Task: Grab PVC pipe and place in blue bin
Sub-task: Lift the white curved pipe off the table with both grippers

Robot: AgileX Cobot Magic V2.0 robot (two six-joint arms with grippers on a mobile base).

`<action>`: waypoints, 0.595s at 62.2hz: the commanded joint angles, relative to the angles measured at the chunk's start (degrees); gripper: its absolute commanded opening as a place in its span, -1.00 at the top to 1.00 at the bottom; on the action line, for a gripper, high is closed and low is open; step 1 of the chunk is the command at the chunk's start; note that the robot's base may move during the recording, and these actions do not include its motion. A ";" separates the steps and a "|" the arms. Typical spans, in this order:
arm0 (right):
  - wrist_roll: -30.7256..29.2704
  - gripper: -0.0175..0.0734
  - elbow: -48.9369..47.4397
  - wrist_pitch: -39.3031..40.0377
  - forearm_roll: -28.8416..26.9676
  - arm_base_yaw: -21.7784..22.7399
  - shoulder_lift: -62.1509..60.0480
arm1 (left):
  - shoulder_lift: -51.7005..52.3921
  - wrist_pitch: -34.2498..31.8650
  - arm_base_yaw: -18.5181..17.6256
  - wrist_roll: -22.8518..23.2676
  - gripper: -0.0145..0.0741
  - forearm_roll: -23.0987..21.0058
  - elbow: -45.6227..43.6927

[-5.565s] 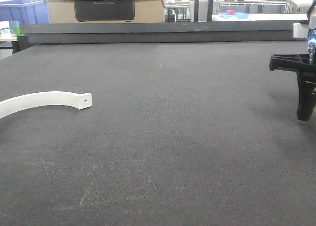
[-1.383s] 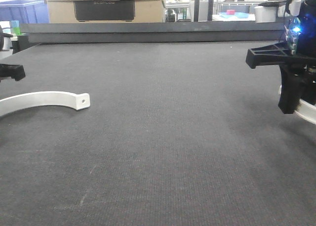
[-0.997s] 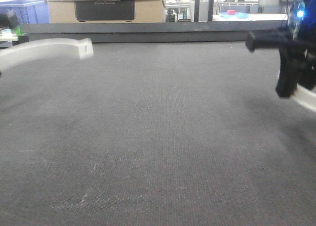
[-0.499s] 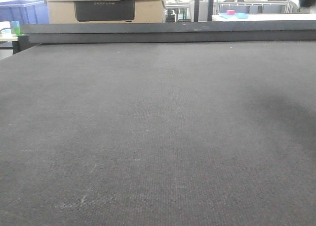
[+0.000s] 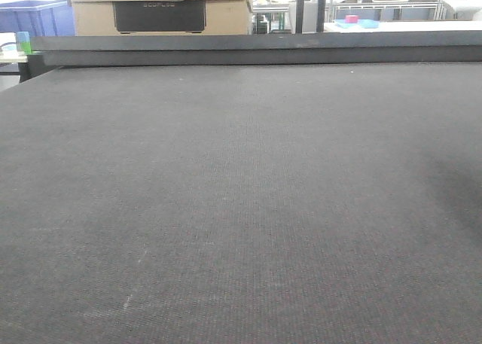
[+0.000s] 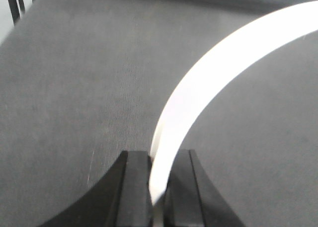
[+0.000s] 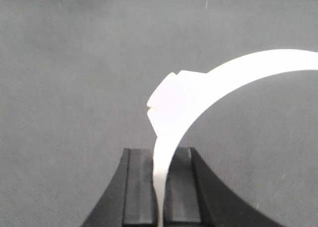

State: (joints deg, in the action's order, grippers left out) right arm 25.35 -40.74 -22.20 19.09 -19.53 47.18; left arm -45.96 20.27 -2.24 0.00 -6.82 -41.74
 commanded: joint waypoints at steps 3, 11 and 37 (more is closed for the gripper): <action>0.06 0.98 0.23 2.95 0.92 -0.07 -3.24 | 3.43 -3.62 -0.38 0.64 0.92 -0.63 0.02; 0.06 0.98 0.23 7.24 0.92 -0.07 -5.18 | 5.01 -5.83 -0.38 0.64 0.92 -1.31 -0.25; 0.06 0.97 1.60 3.95 2.22 2.06 -14.89 | 5.40 -18.10 -10.08 -2.93 0.92 3.68 -0.25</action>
State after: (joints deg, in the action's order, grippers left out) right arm 25.30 -39.81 -17.77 20.27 -17.91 33.95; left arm -40.84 7.20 -9.57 -2.43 -5.49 -41.66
